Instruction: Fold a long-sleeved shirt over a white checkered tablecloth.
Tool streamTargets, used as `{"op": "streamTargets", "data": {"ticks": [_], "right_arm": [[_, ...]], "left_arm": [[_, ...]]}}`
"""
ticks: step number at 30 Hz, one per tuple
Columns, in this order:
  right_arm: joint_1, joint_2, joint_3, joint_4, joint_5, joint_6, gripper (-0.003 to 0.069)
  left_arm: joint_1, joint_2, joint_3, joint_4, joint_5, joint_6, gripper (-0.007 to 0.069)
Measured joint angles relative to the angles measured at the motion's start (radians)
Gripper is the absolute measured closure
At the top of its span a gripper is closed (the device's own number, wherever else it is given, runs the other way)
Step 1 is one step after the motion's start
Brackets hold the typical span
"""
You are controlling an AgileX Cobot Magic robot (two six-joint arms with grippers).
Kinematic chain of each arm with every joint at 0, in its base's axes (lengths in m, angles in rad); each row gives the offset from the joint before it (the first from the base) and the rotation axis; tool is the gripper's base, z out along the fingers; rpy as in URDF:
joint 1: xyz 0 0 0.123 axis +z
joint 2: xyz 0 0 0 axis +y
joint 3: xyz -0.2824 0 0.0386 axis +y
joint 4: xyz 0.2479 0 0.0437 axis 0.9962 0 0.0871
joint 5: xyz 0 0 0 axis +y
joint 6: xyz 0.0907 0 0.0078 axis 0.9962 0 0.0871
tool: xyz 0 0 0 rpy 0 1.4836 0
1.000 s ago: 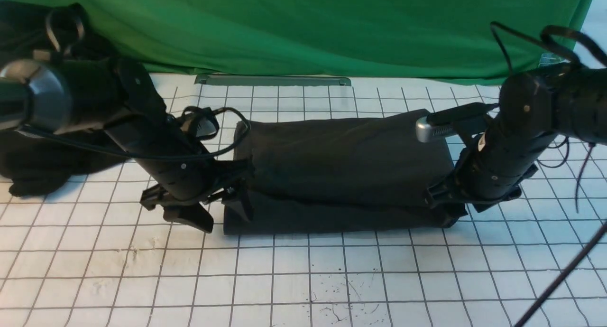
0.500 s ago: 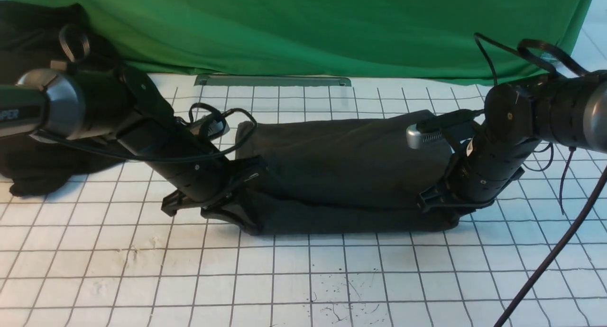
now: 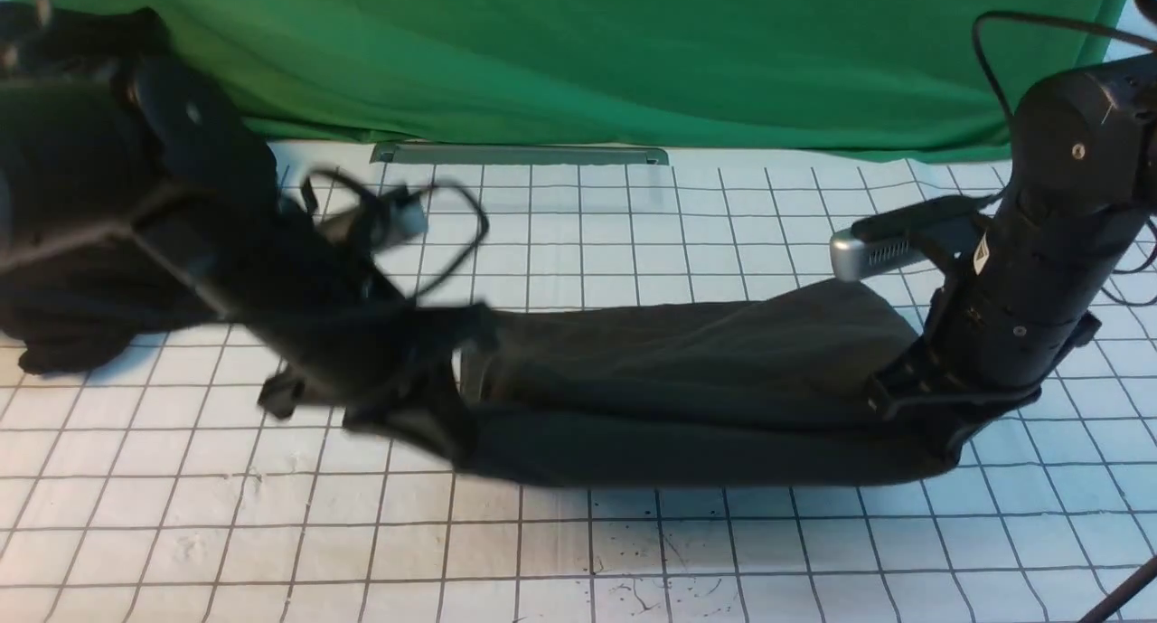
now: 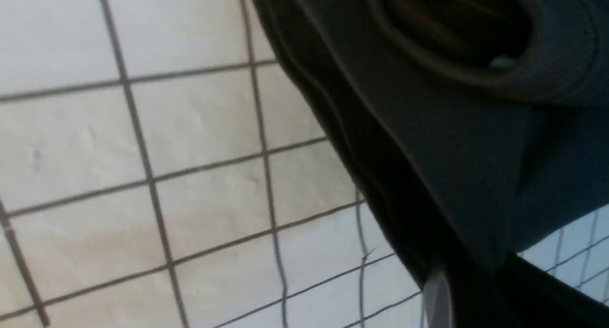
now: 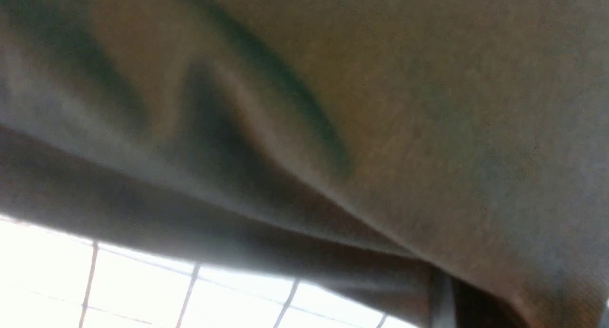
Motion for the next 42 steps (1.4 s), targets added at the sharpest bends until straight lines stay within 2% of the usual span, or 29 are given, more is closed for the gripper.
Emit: {"op": "streamTargets", "data": {"ticks": [5, 8, 10, 11, 12, 14, 17, 19, 23, 25, 26, 27, 28, 29, 31, 42], "right_arm": [[0.004, 0.0, 0.087, 0.012, -0.006, 0.016, 0.0606], [0.004, 0.0, 0.158, 0.006, -0.038, 0.032, 0.0558], [0.004, 0.0, 0.195, -0.001, -0.066, 0.044, 0.0469], [0.004, 0.0, 0.196, -0.002, -0.065, 0.044, 0.0469], [0.004, 0.0, 0.196, -0.009, -0.06, 0.039, 0.0387], [0.004, 0.0, 0.175, -0.017, -0.01, 0.007, 0.0307], [0.003, -0.005, 0.121, -0.024, 0.076, -0.036, 0.0233], [0.003, -0.039, 0.087, -0.024, 0.093, -0.058, 0.0217], [0.003, -0.145, 0.069, -0.024, 0.099, -0.069, 0.0268], [0.003, -0.199, 0.065, -0.024, 0.093, -0.073, 0.0344], [0.003, -0.205, 0.065, -0.024, 0.09, -0.073, 0.0344], [0.003, -0.248, 0.063, -0.024, 0.036, -0.077, 0.0464], [0.003, -0.252, 0.063, -0.024, 0.036, -0.077, 0.0464], [0.003, -0.267, 0.063, -0.008, -0.012, -0.084, 0.0556], [0.003, -0.263, 0.072, 0.026, -0.086, -0.089, 0.0636], [0.003, -0.006, 0.308, 0.054, -0.372, -0.09, 0.0662]], "left_arm": [[-0.018, -0.001, 0.099, 0.006, -0.103, -0.015, 0.061], [-0.018, -0.001, 0.125, 0.006, -0.134, -0.019, 0.061], [-0.018, -0.001, 0.127, 0.006, -0.135, -0.019, 0.0603], [-0.018, -0.001, 0.127, 0.006, -0.134, -0.019, 0.0603], [-0.018, -0.002, 0.122, 0.007, -0.122, -0.01, 0.0588], [-0.018, -0.01, 0.106, 0.011, -0.092, 0.0, 0.0563], [-0.018, -0.042, 0.067, 0.023, -0.056, 0.005, 0.0501], [-0.018, -0.086, 0.032, 0.046, -0.021, 0.007, 0.0443], [-0.018, -0.146, 0.01, 0.091, 0.02, 0.007, 0.0341], [-0.018, -0.162, 0.008, 0.102, 0.023, 0.007, 0.0311], [-0.018, -0.164, 0.008, 0.102, 0.023, 0.007, 0.0308], [-0.018, -0.172, 0.008, 0.106, 0.006, 0.007, 0.0285], [-0.018, -0.173, 0.008, 0.106, 0.006, 0.007, 0.0283], [-0.018, -0.174, 0.008, 0.102, -0.014, 0.007, 0.0275], [-0.018, -0.174, 0.008, 0.092, -0.044, 0.007, 0.027], [-0.018, -0.174, 0.008, 0.089, -0.094, 0.0, 0.0266]]}}
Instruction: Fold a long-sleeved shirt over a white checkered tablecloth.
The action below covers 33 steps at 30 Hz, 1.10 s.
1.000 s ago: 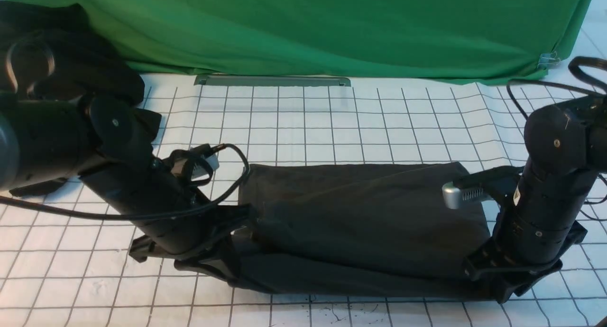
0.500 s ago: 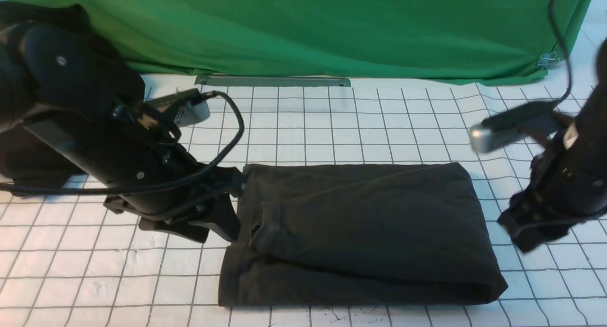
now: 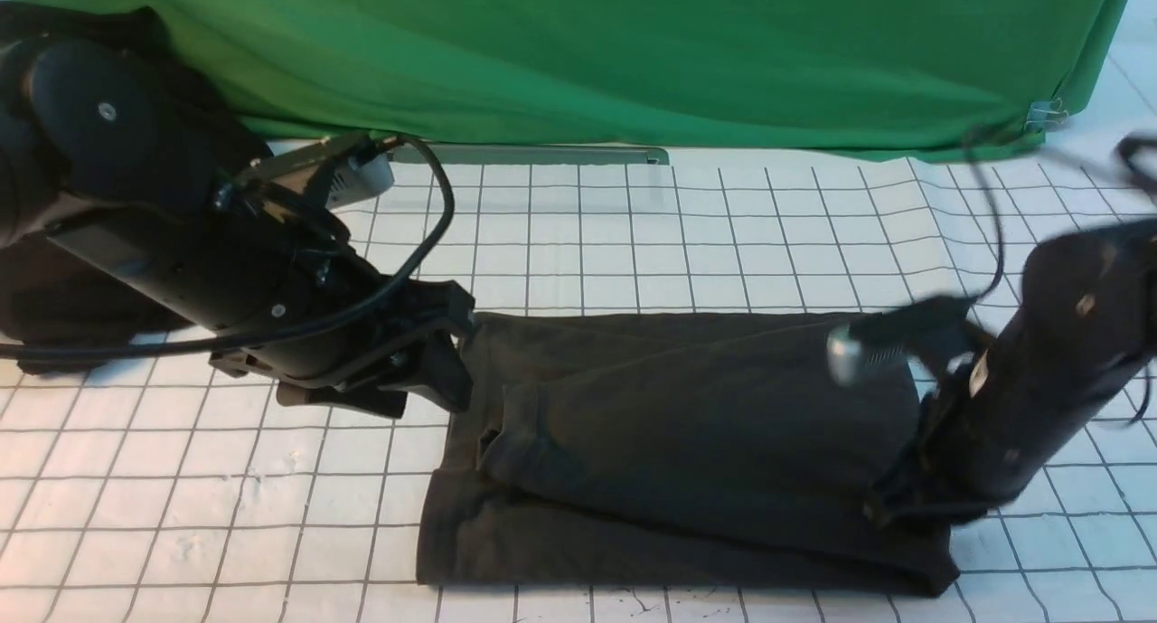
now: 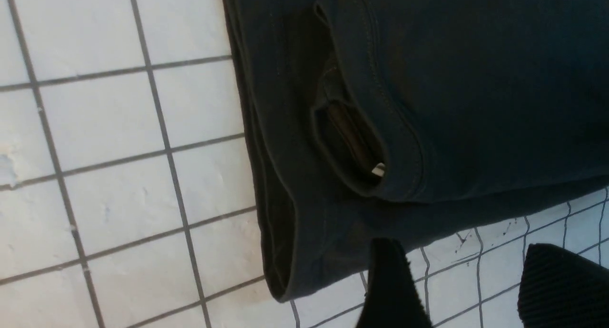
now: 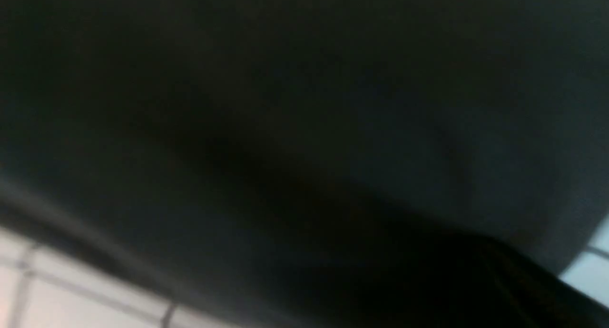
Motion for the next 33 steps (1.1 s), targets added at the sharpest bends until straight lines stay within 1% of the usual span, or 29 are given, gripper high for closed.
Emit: {"op": "streamTargets", "data": {"ticks": [5, 8, 12, 16, 18, 19, 20, 21, 23, 24, 25, 26, 29, 30, 32, 33], "right_arm": [[-0.003, 0.0, -0.003, 0.0, -0.015, 0.0, 0.0662], [-0.003, -0.041, -0.029, 0.0, 0.024, 0.0, 0.0662], [-0.003, -0.194, -0.113, -0.005, 0.117, 0.0, 0.0662], [-0.003, -0.39, -0.186, -0.024, 0.165, 0.0, 0.0661], [-0.003, -0.518, -0.19, -0.047, 0.164, 0.0, 0.0658], [-0.003, -0.601, -0.184, -0.062, 0.159, 0.0, 0.0654], [-0.003, -0.601, -0.184, -0.062, 0.159, 0.0, 0.0653], [-0.003, -0.703, -0.161, -0.078, 0.139, 0.0, 0.0645], [-0.003, -0.797, -0.126, -0.078, 0.111, -0.007, 0.0638], [-0.003, -0.906, -0.069, -0.084, 0.061, -0.028, 0.0633], [-0.003, -1.002, -0.004, -0.084, 0.009, -0.047, 0.0629], [-0.003, -1.07, 0.062, -0.084, -0.044, -0.058, 0.0629], [-0.003, -1.22, 0.204, -0.084, -0.167, -0.073, 0.0629], [-0.003, -1.23, 0.218, -0.084, -0.167, -0.073, 0.0629], [-0.003, -1.342, 0.401, -0.084, -0.321, -0.078, 0.0629], [-0.003, -1.365, 0.434, -0.084, -0.351, -0.078, 0.0629]], "left_arm": [[0.0, 0.0, 0.0, 0.0, -0.003, 0.0, 0.0266], [0.0, -0.008, 0.0, 0.004, -0.011, -0.01, 0.0266], [0.0, -0.042, 0.0, 0.011, -0.019, -0.021, 0.0266], [0.0, -0.074, 0.0, 0.033, -0.03, -0.022, 0.0281], [0.0, -0.084, 0.0, 0.043, -0.031, -0.023, 0.0312], [0.0, -0.087, 0.0, 0.047, -0.031, -0.023, 0.0341], [0.0, -0.087, 0.0, 0.048, -0.031, -0.023, 0.0352], [0.0, -0.087, 0.0, 0.049, -0.031, -0.023, 0.0402], [0.0, -0.087, 0.0, 0.052, -0.031, -0.023, 0.0436], [0.0, -0.087, 0.0, 0.053, -0.031, -0.023, 0.0498], [0.0, -0.087, 0.0, 0.053, -0.035, -0.023, 0.0543], [0.0, -0.087, 0.0, 0.053, -0.038, -0.022, 0.0571], [0.0, -0.087, 0.0, 0.054, -0.046, -0.012, 0.0614], [0.0, -0.087, 0.0, 0.054, -0.046, -0.013, 0.0615], [0.0, -0.087, 0.0, 0.054, -0.049, 0.0, 0.0627], [0.0, -0.087, 0.0, 0.054, -0.049, 0.0, 0.0627]]}}
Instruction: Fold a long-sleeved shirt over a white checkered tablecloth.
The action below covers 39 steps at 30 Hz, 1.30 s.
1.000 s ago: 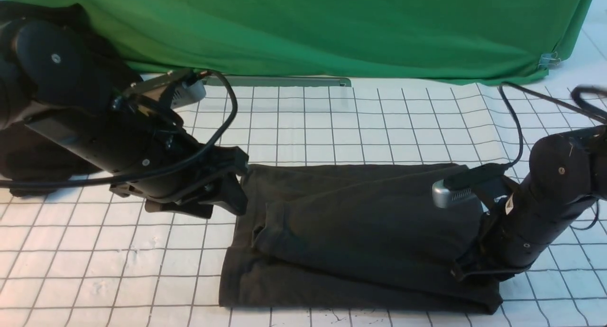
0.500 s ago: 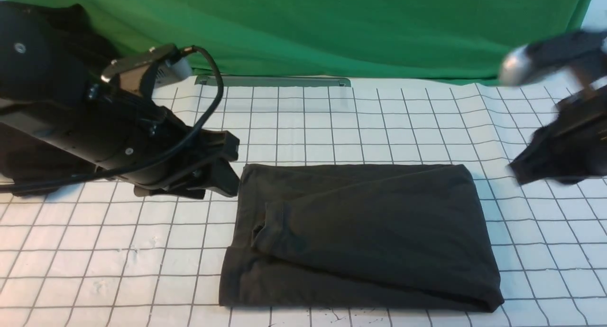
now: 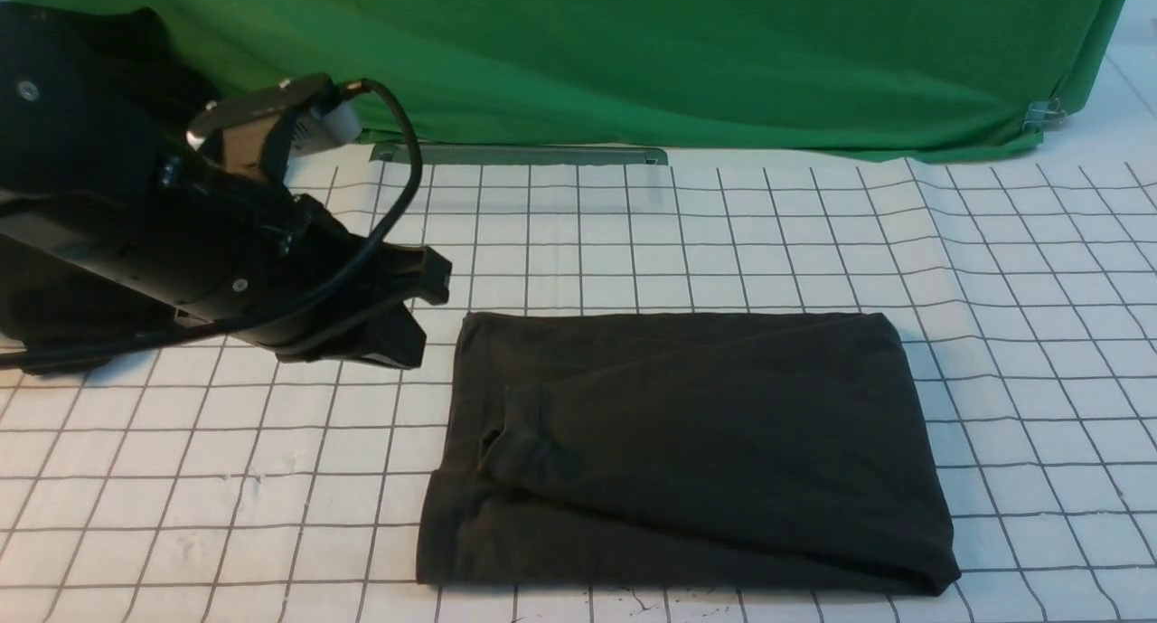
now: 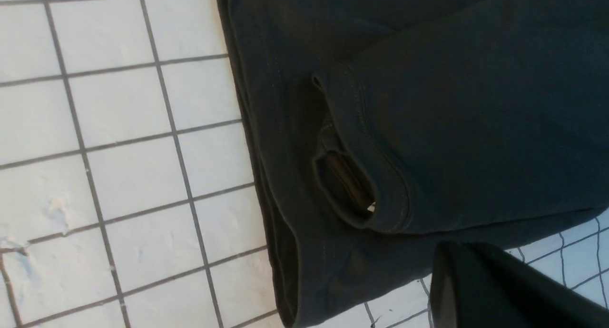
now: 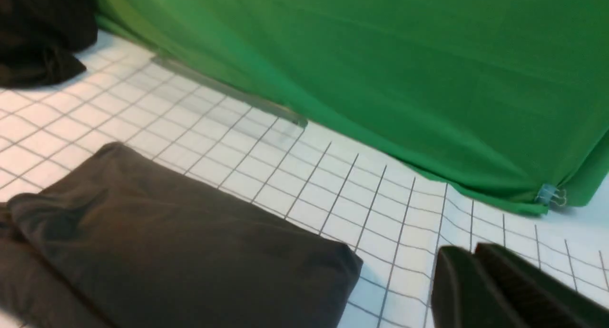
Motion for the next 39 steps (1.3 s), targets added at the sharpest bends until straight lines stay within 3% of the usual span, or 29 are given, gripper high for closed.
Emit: {"op": "streamTargets", "data": {"ticks": [7, 25, 32, 39], "right_arm": [[0.0, -0.045, 0.12, 0.0, -0.16, 0.001, 0.0625], [0.0, -0.045, 0.122, -0.001, -0.185, 0.001, 0.0577], [-0.006, -0.088, 0.214, -0.001, -0.246, 0.0, 0.0561], [-0.148, -0.227, 0.439, -0.001, -0.281, 0.0, 0.0543]], "left_arm": [[0.0, 0.0, 0.0, 0.001, 0.019, 0.0, 0.0627], [0.0, 0.0, 0.0, -0.02, 0.02, 0.0, 0.0627], [0.0, 0.0, 0.0, -0.02, 0.063, 0.0, 0.0624], [0.0, 0.0, 0.0, -0.009, 0.06, 0.0, 0.0623]]}}
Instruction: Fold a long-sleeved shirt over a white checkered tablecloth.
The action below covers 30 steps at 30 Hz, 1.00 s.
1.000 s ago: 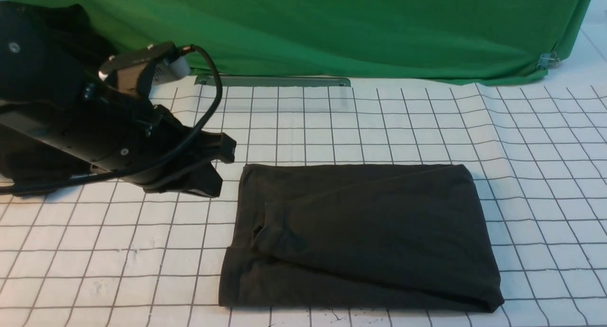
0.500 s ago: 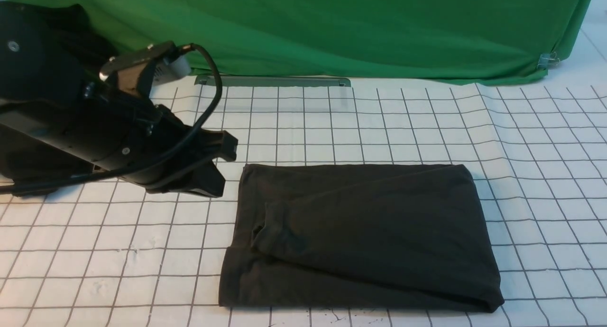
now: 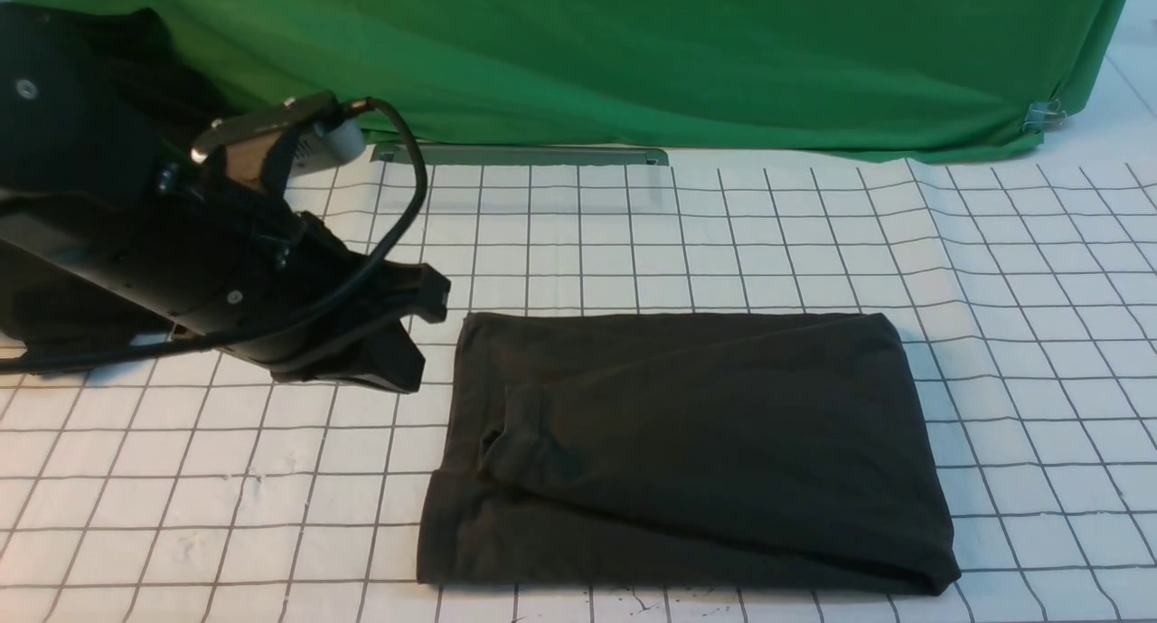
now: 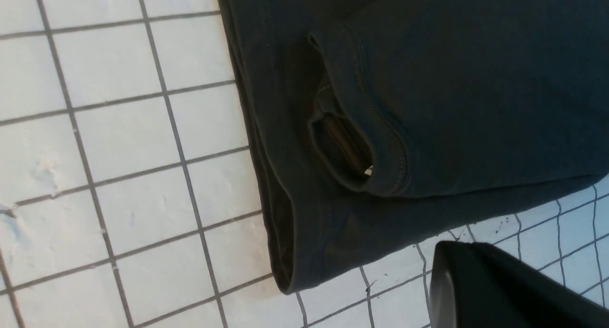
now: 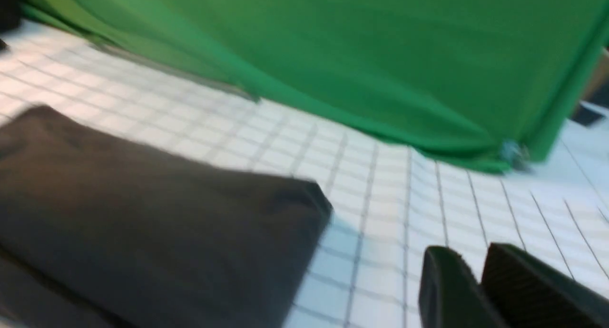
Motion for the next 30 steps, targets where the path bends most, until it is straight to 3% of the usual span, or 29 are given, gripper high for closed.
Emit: {"op": "streamTargets", "data": {"ticks": [7, 21, 30], "right_arm": [[-0.105, -0.073, 0.07, -0.001, 0.036, 0.0, 0.0526], [-0.108, -0.083, 0.07, -0.001, 0.126, 0.001, 0.0496], [-0.108, -0.083, 0.07, -0.001, 0.126, 0.001, 0.047]], "left_arm": [[0.0, -0.006, 0.0, -0.045, 0.049, 0.0, 0.0623], [0.0, -0.345, 0.001, 0.002, 0.115, 0.008, 0.0623], [0.0, -0.77, 0.189, 0.0, -0.112, 0.018, 0.0623]]}}
